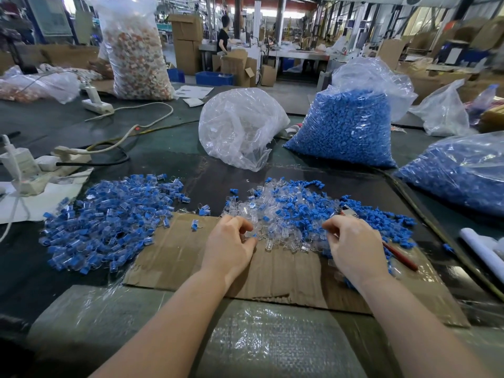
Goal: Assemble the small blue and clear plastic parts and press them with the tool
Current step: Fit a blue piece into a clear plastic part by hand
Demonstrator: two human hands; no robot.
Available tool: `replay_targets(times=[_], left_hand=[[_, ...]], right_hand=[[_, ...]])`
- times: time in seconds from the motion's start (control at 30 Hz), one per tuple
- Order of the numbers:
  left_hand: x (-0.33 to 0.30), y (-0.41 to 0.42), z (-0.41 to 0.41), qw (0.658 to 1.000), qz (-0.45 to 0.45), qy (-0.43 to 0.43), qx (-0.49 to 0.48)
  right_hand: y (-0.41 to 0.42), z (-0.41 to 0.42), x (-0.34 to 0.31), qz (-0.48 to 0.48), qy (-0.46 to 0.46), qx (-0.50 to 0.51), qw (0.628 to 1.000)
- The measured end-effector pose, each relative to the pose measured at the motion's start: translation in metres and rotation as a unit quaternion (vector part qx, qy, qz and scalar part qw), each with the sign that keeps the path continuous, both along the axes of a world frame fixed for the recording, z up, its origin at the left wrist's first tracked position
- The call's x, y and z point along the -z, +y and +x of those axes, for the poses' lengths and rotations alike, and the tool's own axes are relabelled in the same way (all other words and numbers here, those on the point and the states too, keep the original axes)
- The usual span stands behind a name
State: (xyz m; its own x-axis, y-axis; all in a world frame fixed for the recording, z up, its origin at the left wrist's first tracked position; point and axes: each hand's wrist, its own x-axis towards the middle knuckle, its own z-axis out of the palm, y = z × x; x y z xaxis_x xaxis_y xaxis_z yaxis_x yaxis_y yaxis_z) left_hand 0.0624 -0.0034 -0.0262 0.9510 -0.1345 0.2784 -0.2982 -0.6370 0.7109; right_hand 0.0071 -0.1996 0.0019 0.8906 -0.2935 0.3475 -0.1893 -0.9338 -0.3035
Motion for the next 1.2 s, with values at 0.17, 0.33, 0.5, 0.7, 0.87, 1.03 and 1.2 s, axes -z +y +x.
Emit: replay_targets(times=[0.17, 0.33, 0.5, 0.7, 0.87, 1.03, 1.2], left_hand=[[-0.003, -0.004, 0.000, 0.999, 0.037, 0.011, 0.005], [-0.005, -0.004, -0.003, 0.999, 0.043, 0.021, 0.019], [-0.007, 0.000, -0.003, 0.998, 0.046, 0.029, 0.031], [-0.008, -0.002, -0.008, 0.998, 0.058, -0.008, 0.036], [-0.012, -0.014, -0.014, 0.998, 0.002, -0.009, 0.067], [-0.003, -0.026, -0.018, 0.994, -0.077, 0.018, 0.080], [0.009, -0.028, -0.021, 0.988, -0.142, 0.044, 0.043]], right_hand=[[0.003, 0.000, -0.001, 0.011, -0.002, -0.004, 1.000], [0.010, -0.001, 0.002, 0.009, -0.004, -0.035, 0.999], [0.017, -0.001, 0.006, 0.012, 0.001, -0.044, 0.999], [0.019, -0.005, 0.012, 0.011, -0.001, -0.046, 0.999], [0.017, -0.003, 0.009, 0.018, -0.014, -0.038, 0.999], [0.022, 0.009, 0.005, 0.008, -0.021, -0.057, 0.998], [0.033, 0.032, 0.001, 0.003, -0.021, -0.082, 0.996]])
